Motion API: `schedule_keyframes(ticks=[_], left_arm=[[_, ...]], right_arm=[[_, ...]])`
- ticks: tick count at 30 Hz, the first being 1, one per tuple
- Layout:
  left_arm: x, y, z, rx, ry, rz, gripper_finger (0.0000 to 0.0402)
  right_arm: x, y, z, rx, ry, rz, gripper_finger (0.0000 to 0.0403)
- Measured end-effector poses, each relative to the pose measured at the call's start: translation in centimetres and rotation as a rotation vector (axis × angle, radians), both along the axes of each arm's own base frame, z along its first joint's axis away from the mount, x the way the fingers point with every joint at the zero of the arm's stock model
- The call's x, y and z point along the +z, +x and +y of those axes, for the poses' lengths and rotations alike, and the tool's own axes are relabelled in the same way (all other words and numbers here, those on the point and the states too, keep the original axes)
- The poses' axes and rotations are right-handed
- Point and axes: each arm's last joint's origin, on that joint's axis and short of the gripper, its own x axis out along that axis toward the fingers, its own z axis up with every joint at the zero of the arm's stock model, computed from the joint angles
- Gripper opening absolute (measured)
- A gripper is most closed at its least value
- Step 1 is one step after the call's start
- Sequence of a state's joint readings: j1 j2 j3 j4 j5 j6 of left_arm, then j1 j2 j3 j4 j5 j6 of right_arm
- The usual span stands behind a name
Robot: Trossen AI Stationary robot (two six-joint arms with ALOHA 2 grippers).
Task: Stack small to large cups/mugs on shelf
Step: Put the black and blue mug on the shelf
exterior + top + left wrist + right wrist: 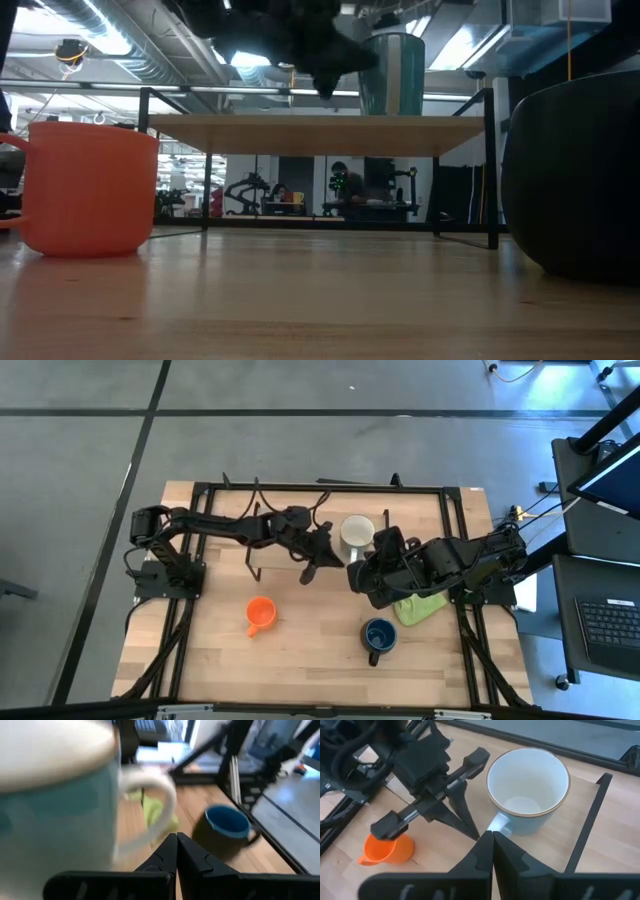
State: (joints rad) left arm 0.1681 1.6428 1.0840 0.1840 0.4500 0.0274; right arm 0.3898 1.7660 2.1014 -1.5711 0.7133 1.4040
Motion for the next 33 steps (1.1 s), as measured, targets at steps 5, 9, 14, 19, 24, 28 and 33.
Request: schedule_keyframes(ticks=[5,9,14,19,24,28,33], left_arm=[[1.0,-1.3,-0.8,-0.045,-0.017,0.053,0.0000],[3.8,-3.5,-1.9,-0.091,0.004,0.029,0.0000],[5.3,-7.2,-2.9,-0.124,0.062,0.143,0.0000],[5.8,-10.2,-4.3,-0.130,0.035,0.159,0.0000],[6.0,-12.6,-5.6,-0.030,0.017,0.143,0.0000],[5.9,-13.9,-6.5,0.008,-0.005,0.125,0.0000],[5.8,-14.2,-7.1,0.036,-0.005,0.125,0.0000]], right_arm=[[-0.1,-0.2,0.8,0.066,0.054,0.041,0.0019],[-0.3,-0.4,1.2,0.130,0.116,0.089,0.0052],[-1.2,-0.7,2.6,0.209,0.212,0.169,0.0117],[-5.2,-1.9,4.9,0.183,0.313,0.336,0.0176],[-8.3,-3.8,8.5,0.099,0.391,0.371,0.0204],[-9.9,-5.2,11.0,0.015,0.440,0.299,0.0206],[-13.1,-6.2,11.9,-0.109,0.431,0.265,0.0202]])
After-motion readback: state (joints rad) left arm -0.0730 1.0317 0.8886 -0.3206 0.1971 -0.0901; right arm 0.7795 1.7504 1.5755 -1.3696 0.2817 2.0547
